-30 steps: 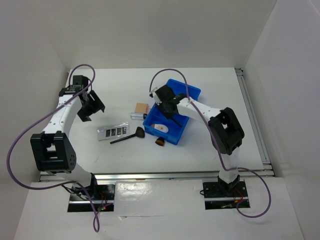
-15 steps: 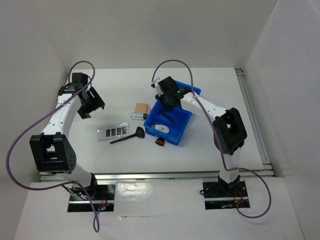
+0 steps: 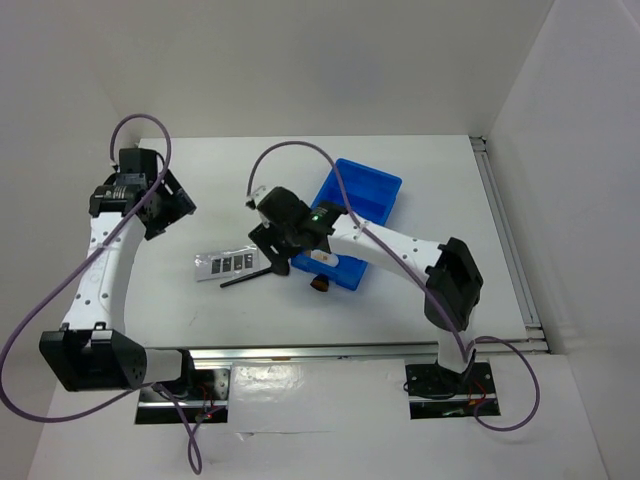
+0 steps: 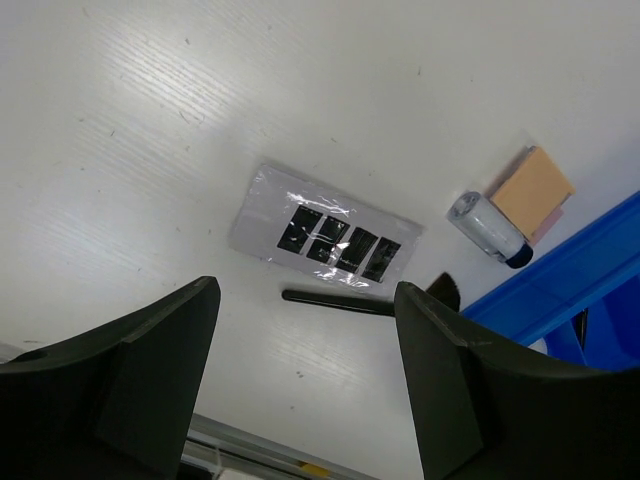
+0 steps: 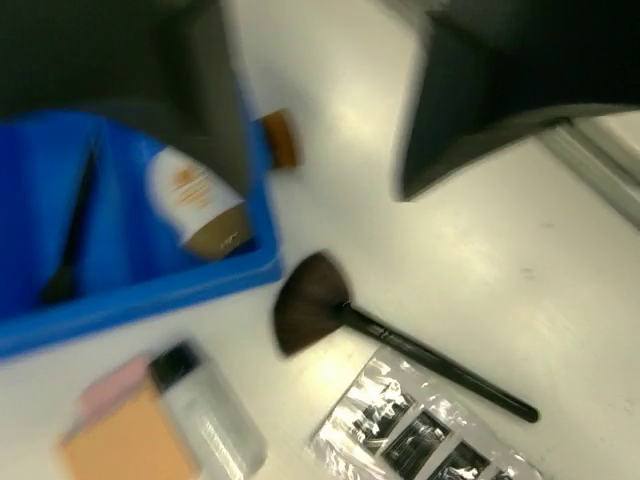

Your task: Organize the makeup

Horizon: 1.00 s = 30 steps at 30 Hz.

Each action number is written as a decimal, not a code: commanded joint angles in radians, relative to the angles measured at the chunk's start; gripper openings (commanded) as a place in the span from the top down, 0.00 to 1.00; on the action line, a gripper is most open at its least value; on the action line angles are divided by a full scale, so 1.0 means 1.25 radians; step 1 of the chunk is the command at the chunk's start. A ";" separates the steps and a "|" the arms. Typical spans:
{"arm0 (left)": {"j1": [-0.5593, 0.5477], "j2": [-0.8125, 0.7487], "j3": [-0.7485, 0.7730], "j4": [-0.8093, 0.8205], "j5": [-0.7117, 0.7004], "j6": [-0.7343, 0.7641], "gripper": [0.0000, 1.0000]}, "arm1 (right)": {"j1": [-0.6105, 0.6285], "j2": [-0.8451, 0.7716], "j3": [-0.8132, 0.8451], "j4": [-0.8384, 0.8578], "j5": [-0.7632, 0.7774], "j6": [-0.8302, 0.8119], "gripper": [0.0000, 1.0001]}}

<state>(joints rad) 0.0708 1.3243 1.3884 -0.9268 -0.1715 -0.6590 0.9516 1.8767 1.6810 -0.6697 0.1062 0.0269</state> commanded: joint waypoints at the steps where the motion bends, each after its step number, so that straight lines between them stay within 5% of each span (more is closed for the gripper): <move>1: -0.001 -0.042 -0.019 -0.022 -0.024 0.002 0.16 | 0.015 -0.018 0.032 -0.132 0.112 0.257 0.21; 3: -0.001 -0.052 -0.040 -0.022 -0.024 0.011 0.16 | 0.024 -0.052 0.005 -0.180 0.164 0.380 0.13; 8: -0.001 -0.097 -0.093 0.018 0.024 0.047 0.16 | 0.034 -0.133 -0.127 -0.210 0.171 0.753 0.18; 11: -0.001 -0.129 -0.124 0.038 0.048 0.056 0.16 | 0.034 -0.195 -0.245 -0.170 0.171 0.869 0.20; 19: -0.038 -0.194 -0.192 0.040 0.075 0.056 0.16 | 0.034 -0.252 -0.400 -0.080 0.211 0.981 0.13; 30: -0.046 -0.180 -0.192 0.047 0.067 0.063 0.16 | 0.034 -0.186 -0.391 0.012 0.265 0.942 0.12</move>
<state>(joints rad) 0.0204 1.0966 1.1469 -0.8959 -0.0937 -0.6018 0.9924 1.6253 1.1706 -0.7231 0.3767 1.2041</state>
